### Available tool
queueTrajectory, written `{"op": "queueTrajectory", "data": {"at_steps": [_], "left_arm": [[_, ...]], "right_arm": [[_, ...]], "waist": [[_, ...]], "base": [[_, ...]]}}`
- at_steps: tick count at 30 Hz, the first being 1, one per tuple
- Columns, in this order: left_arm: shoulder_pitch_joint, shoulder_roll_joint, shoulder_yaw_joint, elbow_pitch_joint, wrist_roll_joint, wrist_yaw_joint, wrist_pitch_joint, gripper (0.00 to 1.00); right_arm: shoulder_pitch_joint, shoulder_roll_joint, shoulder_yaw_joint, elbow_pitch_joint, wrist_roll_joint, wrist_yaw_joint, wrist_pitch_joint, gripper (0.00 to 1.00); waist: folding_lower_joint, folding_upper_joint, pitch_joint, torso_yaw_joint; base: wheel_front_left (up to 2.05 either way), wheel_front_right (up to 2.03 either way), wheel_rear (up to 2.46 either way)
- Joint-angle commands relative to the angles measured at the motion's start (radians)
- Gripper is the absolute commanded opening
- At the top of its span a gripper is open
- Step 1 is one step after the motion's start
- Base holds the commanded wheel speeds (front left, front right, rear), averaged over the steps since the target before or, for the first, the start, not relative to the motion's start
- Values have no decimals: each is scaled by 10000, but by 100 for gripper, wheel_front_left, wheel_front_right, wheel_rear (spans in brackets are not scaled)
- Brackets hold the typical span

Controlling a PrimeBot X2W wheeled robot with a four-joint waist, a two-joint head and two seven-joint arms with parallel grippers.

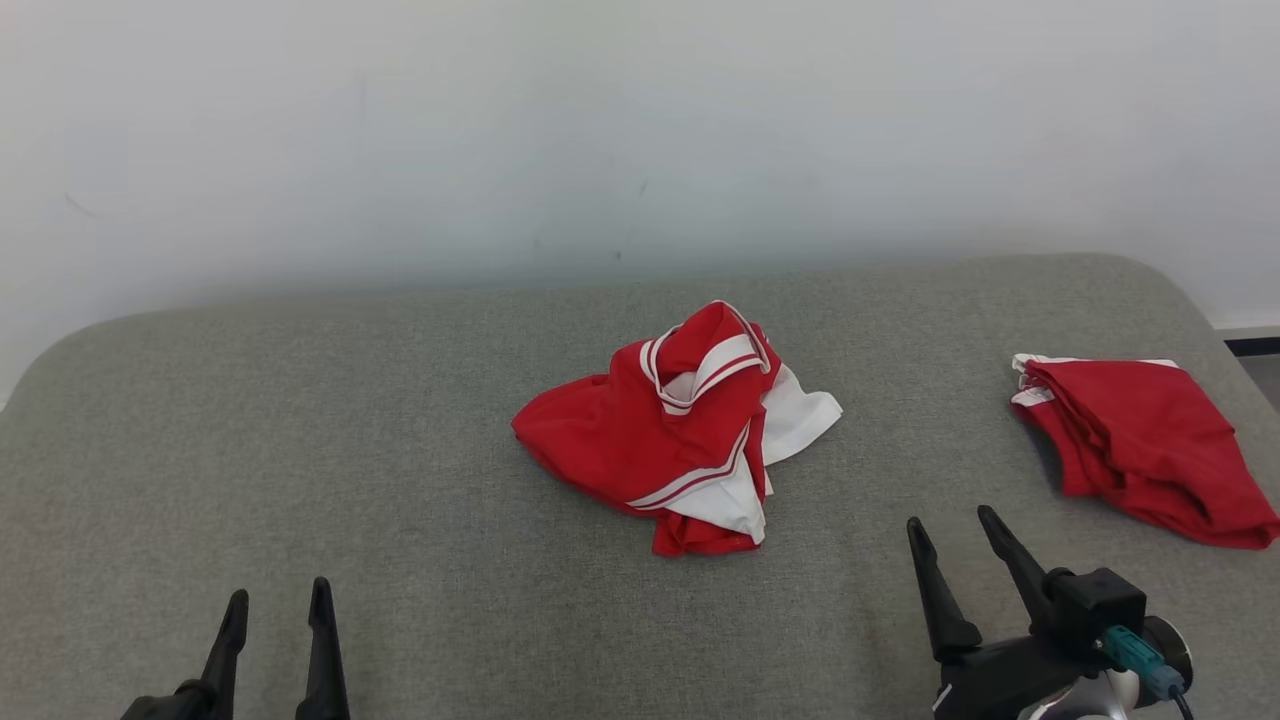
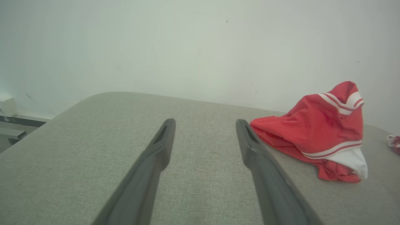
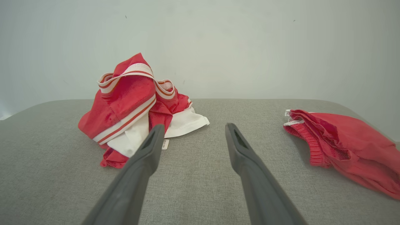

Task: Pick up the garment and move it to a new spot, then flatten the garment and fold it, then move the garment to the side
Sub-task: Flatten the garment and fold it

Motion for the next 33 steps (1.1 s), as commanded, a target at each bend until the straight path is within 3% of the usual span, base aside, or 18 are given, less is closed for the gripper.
{"op": "queueTrajectory", "data": {"at_steps": [1,6,12,21,31,32,33], "left_arm": [[-77,-21,16,17,100,-28,-6,100],[-144,-95,-5,53,128,-89,-7,100],[-306,-177,-158,216,66,-172,-7,100],[-793,-224,-296,383,37,-340,-5,100],[-1183,-261,-520,537,109,-505,-5,100],[-1202,-265,-519,541,97,-500,-5,100],[-1205,-271,-519,541,87,-487,-5,100]], "right_arm": [[-6,66,3,3,-24,-29,46,100],[-765,50,578,-24,12,-29,429,100],[-2477,263,1779,781,-20,-29,1589,100],[-5052,363,3511,2890,-377,-29,2837,100],[-6940,658,4389,5817,-325,-29,3807,100],[-6992,678,4490,5988,-264,-29,3799,87],[-7028,705,4585,6142,-210,-29,3789,43]], "waist": [[0,0,19,36],[0,0,124,171],[0,0,272,571],[0,0,687,1213],[0,0,1093,1830],[0,0,1108,1846],[0,0,1118,1855]], "base": [[0,0,0],[0,0,0],[0,0,0],[0,0,0],[0,0,0],[0,0,0],[0,0,0]]}}
